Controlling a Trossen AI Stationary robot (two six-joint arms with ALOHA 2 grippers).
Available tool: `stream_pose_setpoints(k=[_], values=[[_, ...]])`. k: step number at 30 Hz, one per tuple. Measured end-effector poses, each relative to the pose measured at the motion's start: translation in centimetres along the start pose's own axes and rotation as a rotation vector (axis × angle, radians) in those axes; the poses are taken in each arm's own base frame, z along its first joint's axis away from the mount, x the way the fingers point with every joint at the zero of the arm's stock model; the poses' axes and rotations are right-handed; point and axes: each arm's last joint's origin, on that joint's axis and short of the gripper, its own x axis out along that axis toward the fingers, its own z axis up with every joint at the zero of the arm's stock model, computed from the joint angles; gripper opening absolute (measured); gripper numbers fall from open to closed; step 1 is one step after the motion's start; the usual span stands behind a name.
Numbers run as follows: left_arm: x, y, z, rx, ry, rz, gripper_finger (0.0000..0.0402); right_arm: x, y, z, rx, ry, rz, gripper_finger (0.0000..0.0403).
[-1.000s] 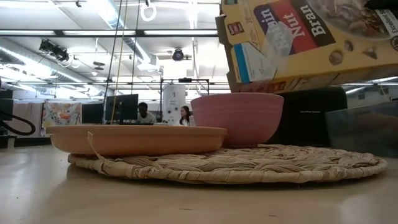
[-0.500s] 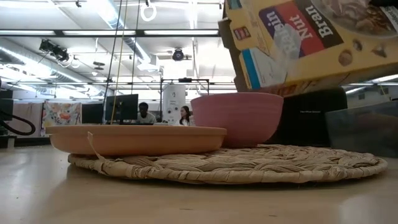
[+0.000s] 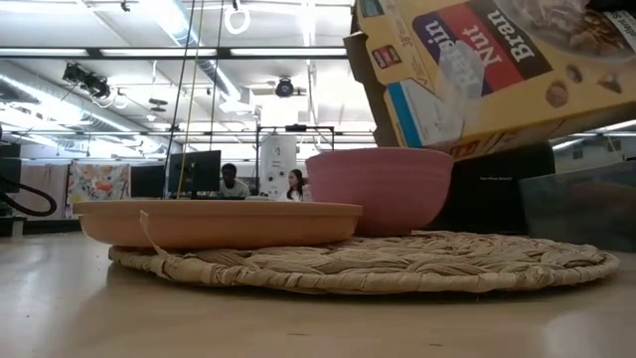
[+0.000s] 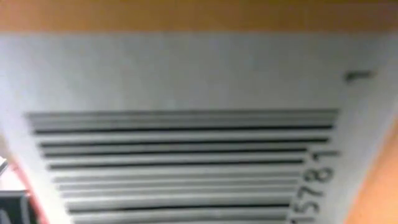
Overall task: Arrange a breakfast setting
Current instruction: Pour the cereal from the yellow cereal box into the pink bowl
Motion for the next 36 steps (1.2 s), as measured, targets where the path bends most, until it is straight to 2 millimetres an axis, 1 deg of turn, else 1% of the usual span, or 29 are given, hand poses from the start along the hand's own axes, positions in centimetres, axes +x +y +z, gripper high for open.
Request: stream_pose_setpoints(k=[5,11,17,24,31,36], values=[[0.0,0.0,0.0,0.001,0.001,0.001,0.0315,0.4,-0.2,0.3,0.002,0.013,0.003,0.0242],[0.0,0.1,-0.1,0.009,0.007,0.007,0.0315,0.2,0.0,1.7,-0.044,0.006,0.005,0.0242],[0.1,0.1,-0.2,0.005,0.010,0.011,0.0315,0.9,-0.3,1.9,-0.057,0.056,0.008,0.0242],[0.1,0.1,-0.4,0.000,0.023,0.023,0.0315,0.7,-0.1,3.1,-0.127,0.052,0.012,0.0242],[0.1,0.1,-0.4,0.000,0.023,0.023,0.0315,0.5,0.0,3.6,-0.179,0.048,0.013,0.0242],[0.1,0.1,-0.4,0.000,0.022,0.023,0.0315,0.6,0.0,3.5,-0.175,0.062,0.013,0.0242]])
